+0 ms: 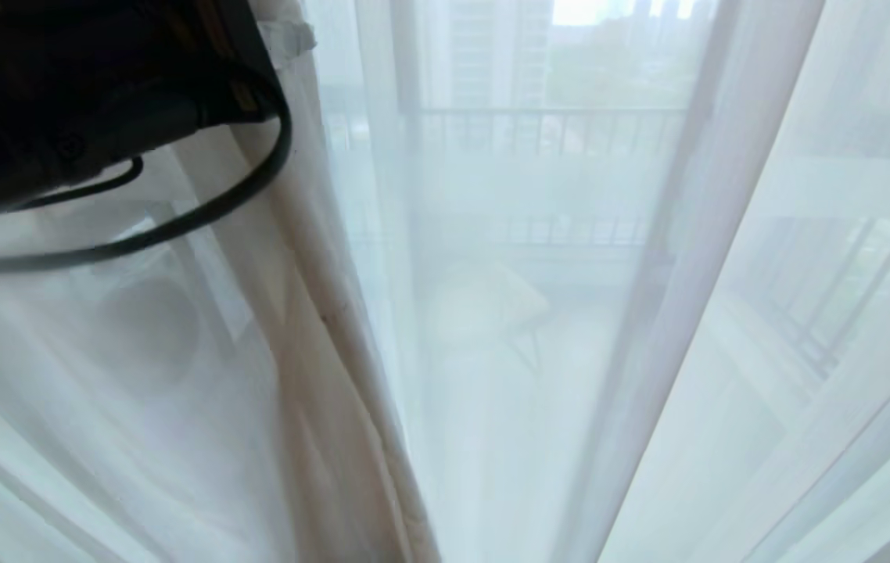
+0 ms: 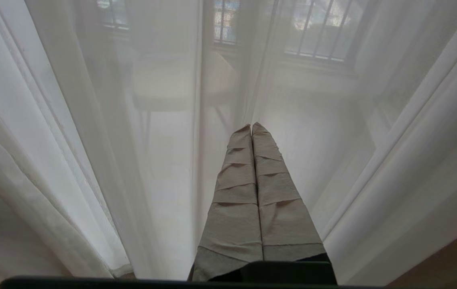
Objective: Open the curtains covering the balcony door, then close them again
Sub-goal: Close the inner curtains on both sides
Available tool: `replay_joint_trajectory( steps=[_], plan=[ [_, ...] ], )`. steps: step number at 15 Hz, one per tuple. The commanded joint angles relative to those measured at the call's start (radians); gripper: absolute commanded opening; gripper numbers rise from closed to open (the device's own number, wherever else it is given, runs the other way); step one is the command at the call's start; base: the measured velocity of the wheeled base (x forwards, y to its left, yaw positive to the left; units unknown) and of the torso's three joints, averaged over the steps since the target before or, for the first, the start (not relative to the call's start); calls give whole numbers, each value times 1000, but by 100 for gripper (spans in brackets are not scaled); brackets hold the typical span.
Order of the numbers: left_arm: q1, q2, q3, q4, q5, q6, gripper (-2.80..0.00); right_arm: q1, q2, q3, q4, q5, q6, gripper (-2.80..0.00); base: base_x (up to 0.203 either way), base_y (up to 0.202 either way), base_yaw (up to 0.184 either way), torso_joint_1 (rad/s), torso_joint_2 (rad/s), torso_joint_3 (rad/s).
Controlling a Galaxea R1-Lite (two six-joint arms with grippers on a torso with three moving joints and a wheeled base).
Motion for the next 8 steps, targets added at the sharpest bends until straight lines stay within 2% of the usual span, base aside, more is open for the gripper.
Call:
replay_joint_trajectory(
  steps=[1, 5, 8],
  plan=[
    [49, -88, 40, -4, 2, -1, -280, 0, 0, 0, 0, 0, -1, -280, 0, 0, 0, 0, 0, 0],
    [141, -168, 161, -5, -4, -4, -280, 0, 0, 0, 0, 2, -1, -280, 0, 0, 0, 0, 0, 0],
    [180, -202, 258, -11, -4, -8, -280, 0, 0, 0, 0, 0, -1, -280, 0, 0, 0, 0, 0, 0]
  ],
)
